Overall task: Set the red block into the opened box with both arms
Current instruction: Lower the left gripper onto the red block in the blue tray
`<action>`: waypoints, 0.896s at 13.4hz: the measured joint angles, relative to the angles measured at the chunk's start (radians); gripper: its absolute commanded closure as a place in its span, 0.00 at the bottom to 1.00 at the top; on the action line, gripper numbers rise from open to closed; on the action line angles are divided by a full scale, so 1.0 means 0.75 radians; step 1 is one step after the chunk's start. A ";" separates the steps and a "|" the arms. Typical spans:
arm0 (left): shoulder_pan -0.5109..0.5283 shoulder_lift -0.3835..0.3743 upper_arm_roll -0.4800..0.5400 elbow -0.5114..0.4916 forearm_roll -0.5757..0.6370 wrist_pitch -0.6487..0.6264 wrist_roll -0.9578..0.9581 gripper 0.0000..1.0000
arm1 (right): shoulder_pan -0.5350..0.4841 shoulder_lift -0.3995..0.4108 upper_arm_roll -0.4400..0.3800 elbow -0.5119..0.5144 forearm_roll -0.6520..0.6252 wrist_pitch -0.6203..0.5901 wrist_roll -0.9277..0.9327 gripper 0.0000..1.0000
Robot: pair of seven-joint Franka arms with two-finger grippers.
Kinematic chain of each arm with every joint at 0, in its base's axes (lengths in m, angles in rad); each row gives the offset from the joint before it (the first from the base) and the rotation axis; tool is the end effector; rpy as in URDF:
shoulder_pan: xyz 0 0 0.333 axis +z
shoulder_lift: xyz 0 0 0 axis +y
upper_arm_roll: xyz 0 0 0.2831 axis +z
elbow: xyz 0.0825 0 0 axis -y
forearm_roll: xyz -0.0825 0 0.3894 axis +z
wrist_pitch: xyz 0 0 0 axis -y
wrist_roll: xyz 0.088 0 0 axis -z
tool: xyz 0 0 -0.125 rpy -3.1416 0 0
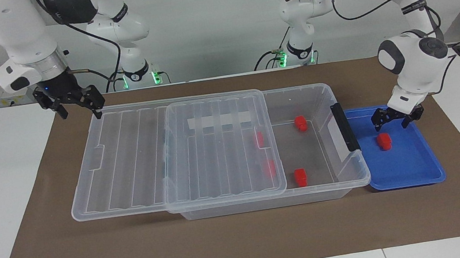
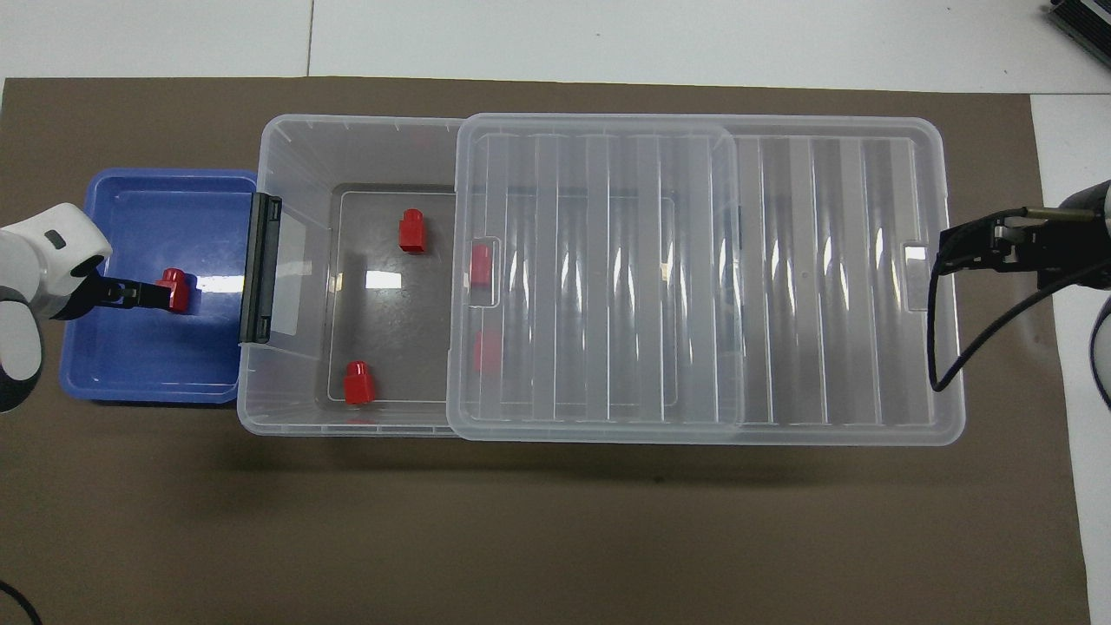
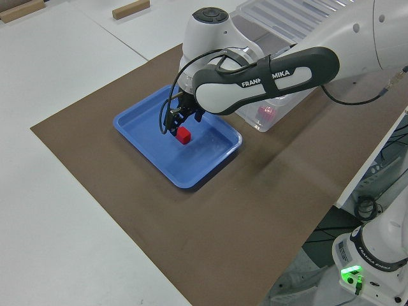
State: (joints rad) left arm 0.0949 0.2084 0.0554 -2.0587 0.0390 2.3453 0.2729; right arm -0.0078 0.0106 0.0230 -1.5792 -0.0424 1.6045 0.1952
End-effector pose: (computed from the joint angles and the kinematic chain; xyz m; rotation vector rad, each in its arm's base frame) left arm 0.5817 0.0890 0.2889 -3.0752 0.2317 -0.1052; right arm 0.5662 0.0034 0.5667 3.0887 -0.2770 0.0295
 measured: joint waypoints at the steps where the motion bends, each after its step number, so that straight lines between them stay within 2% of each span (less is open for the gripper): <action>1: 0.000 0.025 0.000 0.000 0.000 0.018 0.000 0.00 | 0.000 0.000 -0.002 -0.002 0.000 -0.003 0.000 0.00; 4: 0.000 0.075 -0.004 0.002 0.000 0.040 -0.010 0.00 | 0.001 -0.003 -0.002 -0.022 0.000 -0.015 0.001 0.00; 10: -0.016 0.101 -0.013 0.026 0.000 0.042 -0.025 0.01 | 0.001 -0.017 -0.002 -0.051 0.000 -0.018 -0.006 0.00; 12: -0.016 0.120 -0.014 0.051 0.000 0.042 -0.025 0.13 | 0.002 -0.020 -0.002 -0.058 0.000 -0.018 -0.013 0.00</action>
State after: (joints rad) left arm 0.0828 0.2982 0.0452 -2.0206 0.0389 2.3766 0.2538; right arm -0.0064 -0.0041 0.0215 -1.6227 -0.0423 1.5908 0.1854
